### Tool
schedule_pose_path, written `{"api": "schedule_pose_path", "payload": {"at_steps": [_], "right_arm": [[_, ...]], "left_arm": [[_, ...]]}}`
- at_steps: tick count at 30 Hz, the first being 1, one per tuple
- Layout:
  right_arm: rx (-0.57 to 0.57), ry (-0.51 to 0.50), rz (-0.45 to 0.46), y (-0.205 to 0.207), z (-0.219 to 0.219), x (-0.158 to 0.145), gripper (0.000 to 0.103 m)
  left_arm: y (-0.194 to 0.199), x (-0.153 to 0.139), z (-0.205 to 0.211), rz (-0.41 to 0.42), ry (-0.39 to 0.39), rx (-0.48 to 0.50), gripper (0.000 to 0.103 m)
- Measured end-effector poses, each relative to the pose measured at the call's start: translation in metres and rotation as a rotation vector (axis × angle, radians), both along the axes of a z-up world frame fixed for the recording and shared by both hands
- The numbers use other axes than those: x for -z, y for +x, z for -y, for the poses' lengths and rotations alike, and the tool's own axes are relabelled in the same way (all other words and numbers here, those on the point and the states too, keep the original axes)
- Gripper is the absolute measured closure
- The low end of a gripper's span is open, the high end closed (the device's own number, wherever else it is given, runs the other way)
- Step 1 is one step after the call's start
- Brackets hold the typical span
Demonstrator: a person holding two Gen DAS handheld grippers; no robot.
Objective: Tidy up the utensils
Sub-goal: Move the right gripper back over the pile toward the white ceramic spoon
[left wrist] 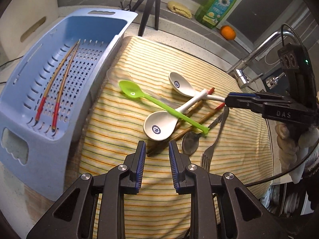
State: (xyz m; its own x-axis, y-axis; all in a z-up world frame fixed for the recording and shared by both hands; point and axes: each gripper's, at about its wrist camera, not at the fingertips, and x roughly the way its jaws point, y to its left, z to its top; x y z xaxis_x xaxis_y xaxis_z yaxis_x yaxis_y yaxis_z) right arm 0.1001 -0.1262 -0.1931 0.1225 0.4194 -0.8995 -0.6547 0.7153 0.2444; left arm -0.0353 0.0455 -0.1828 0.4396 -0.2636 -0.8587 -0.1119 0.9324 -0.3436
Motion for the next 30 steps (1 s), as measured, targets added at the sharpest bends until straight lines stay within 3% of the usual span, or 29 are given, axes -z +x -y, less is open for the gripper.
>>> {"api": "schedule_pose_path", "payload": {"at_steps": [4,7,11,17,21,30], "right_arm": [[-0.013,-0.014,-0.005,-0.001,0.004,0.007,0.084],[0.033,0.021,-0.055,0.009,0.01,0.01,0.084],[0.062,0.05,-0.051,0.017,0.009,0.006,0.084],[0.002,0.085,-0.09,0.011,-0.014,0.006,0.084],[-0.086,0.024,-0.088,-0.004,-0.036,0.021,0.084],[-0.16,-0.093,-0.072,-0.016,-0.052,0.047,0.084]], "left_arm": [[0.001,0.006,-0.001,-0.017,0.006,-0.023,0.081],[0.002,0.008,-0.004,-0.023,0.01,-0.036,0.081],[0.006,0.01,-0.007,-0.029,0.019,-0.04,0.081],[0.012,0.014,-0.005,-0.039,0.033,-0.021,0.081],[0.015,0.015,-0.005,-0.043,0.036,-0.014,0.081],[0.02,0.019,-0.007,-0.052,0.022,-0.011,0.081]]}}
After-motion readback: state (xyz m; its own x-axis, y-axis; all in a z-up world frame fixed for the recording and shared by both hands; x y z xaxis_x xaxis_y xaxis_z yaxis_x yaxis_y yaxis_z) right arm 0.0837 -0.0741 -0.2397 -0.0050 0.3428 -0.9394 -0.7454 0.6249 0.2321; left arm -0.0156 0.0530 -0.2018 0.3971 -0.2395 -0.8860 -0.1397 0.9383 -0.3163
